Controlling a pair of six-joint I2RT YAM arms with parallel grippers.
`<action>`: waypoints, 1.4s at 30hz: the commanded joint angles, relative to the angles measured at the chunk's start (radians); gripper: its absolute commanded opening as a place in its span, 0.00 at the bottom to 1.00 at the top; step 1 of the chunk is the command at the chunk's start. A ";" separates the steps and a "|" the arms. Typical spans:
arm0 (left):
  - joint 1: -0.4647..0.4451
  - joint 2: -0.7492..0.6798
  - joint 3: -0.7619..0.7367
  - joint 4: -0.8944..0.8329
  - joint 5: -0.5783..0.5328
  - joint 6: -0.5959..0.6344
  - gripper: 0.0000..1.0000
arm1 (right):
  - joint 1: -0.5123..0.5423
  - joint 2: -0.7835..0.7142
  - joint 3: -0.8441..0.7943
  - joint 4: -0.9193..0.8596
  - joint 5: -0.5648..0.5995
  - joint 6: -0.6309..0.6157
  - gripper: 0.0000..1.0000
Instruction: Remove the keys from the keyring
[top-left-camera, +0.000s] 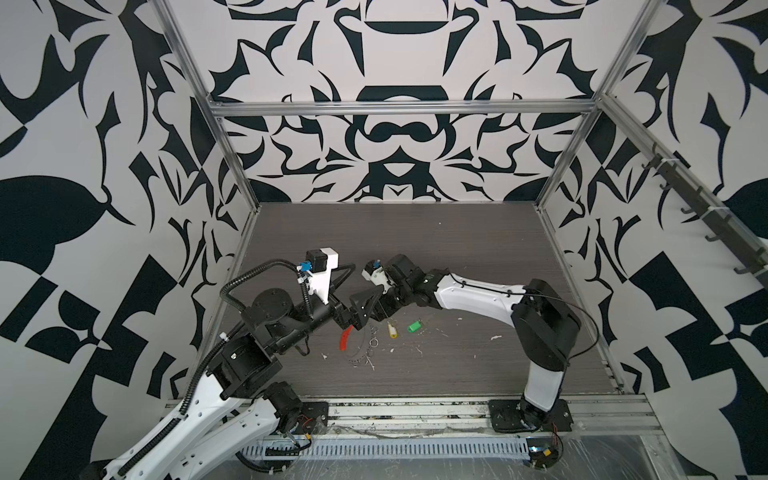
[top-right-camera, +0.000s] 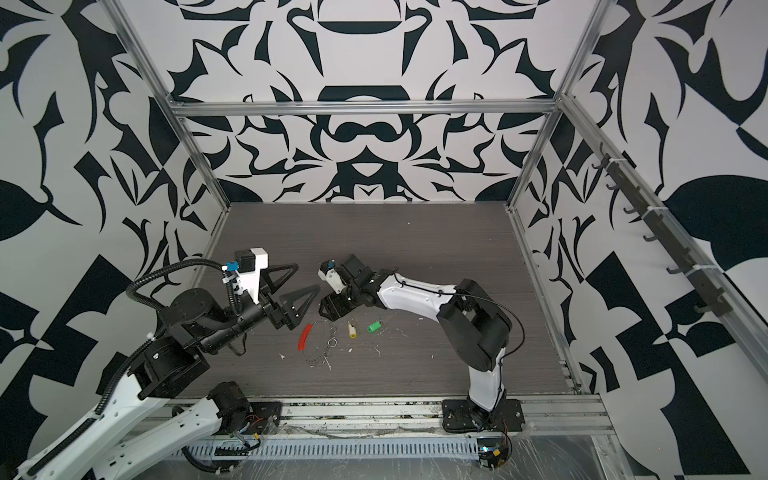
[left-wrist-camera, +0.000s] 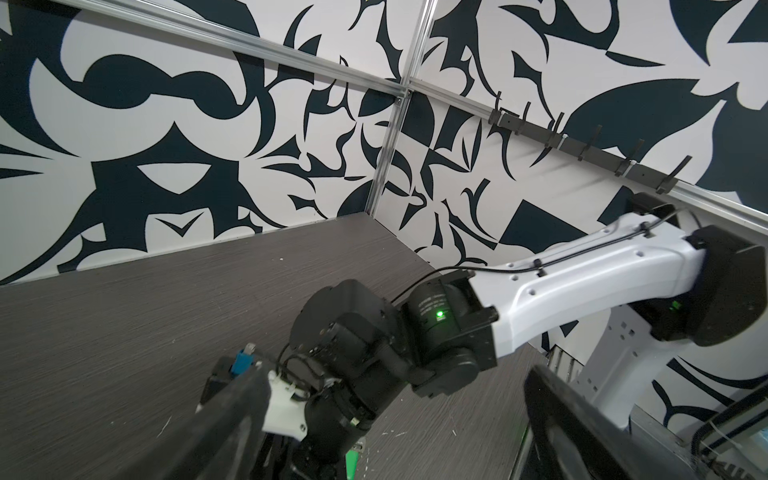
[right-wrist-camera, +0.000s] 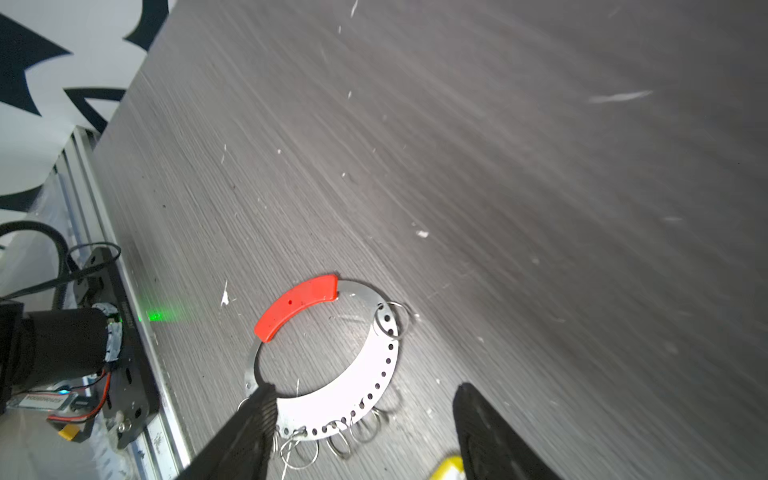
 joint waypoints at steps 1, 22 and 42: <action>-0.001 0.008 -0.002 0.004 -0.037 0.000 0.99 | -0.002 -0.156 -0.071 0.087 0.142 0.010 0.71; 0.329 0.263 -0.066 0.153 -0.307 -0.014 0.99 | -0.002 -0.782 -0.487 0.114 0.707 0.130 1.00; 0.782 0.743 -0.302 0.633 -0.514 0.157 0.99 | -0.071 -0.895 -0.516 0.073 0.834 0.115 0.99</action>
